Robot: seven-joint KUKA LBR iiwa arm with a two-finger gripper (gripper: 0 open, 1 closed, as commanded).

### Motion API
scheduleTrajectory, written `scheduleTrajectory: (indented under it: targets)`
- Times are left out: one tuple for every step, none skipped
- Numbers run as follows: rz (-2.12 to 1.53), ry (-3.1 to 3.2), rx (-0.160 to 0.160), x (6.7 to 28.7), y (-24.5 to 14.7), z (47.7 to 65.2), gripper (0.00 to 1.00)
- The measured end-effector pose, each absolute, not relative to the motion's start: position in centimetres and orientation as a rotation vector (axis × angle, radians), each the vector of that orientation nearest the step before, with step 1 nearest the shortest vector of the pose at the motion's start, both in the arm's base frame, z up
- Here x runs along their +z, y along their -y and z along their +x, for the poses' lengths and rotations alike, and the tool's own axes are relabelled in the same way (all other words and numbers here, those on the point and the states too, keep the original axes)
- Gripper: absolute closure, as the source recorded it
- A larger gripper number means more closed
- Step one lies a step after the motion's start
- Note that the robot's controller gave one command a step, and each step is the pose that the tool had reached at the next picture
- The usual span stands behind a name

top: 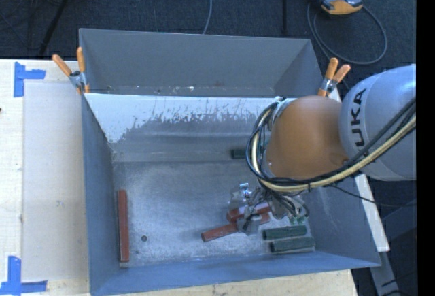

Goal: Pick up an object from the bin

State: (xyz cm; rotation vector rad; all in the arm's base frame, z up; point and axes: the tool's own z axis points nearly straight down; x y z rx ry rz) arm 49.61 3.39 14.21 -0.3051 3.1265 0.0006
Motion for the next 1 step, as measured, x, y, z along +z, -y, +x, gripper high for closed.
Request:
scheduleTrajectory:
  targets:
    - [-0.304,-3.126,0.000,15.06,-3.41,49.62,1.00]
